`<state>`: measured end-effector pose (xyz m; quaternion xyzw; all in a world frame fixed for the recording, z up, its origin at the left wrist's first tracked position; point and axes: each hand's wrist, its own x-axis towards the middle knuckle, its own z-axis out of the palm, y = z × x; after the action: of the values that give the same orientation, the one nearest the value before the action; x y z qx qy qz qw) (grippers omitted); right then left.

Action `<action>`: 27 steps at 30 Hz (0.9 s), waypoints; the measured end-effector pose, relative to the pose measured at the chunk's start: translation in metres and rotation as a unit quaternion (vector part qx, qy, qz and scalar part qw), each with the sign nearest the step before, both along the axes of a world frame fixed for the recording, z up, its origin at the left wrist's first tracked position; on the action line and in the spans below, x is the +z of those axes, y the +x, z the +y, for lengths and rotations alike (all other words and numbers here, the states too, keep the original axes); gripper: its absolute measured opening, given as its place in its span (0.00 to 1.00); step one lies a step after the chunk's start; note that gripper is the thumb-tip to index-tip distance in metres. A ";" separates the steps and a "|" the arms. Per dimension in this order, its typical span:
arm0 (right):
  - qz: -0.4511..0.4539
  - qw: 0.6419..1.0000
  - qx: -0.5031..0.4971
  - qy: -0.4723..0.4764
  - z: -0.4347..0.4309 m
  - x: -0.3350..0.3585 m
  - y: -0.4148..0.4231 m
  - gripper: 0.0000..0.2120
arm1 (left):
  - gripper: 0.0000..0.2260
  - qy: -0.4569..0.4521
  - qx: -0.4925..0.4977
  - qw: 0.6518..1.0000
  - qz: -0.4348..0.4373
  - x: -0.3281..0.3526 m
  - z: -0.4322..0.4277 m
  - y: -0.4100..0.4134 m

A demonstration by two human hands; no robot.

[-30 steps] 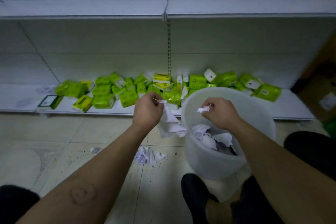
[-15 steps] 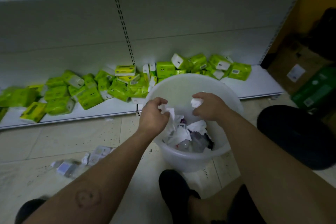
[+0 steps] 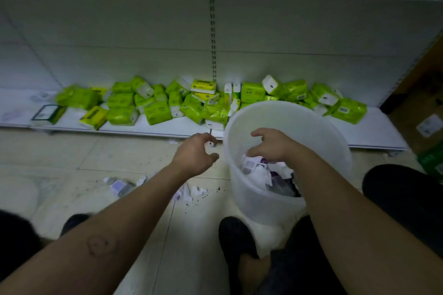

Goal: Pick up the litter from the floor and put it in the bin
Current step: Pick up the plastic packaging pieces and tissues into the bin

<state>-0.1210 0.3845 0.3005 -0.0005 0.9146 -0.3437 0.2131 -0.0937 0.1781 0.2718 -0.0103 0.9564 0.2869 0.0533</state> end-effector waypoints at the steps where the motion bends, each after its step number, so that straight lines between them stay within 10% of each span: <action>1: 0.003 1.000 0.016 0.006 -0.012 0.002 0.002 0.35 | 0.21 -0.006 0.013 1.000 -0.006 0.001 -0.014 0.007; 15: -0.023 0.962 0.252 0.101 -0.186 -0.036 0.026 0.31 | 0.21 -0.010 0.150 0.987 -0.060 -0.041 -0.168 0.081; 27: -0.181 0.934 0.251 0.176 -0.224 -0.190 0.006 0.26 | 0.19 0.029 0.127 0.967 -0.217 -0.188 -0.185 0.040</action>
<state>-0.1155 0.1608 0.1104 -0.1308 0.8762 -0.1070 0.4513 -0.0538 -0.0074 0.0841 -0.1920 0.9040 0.3100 0.2234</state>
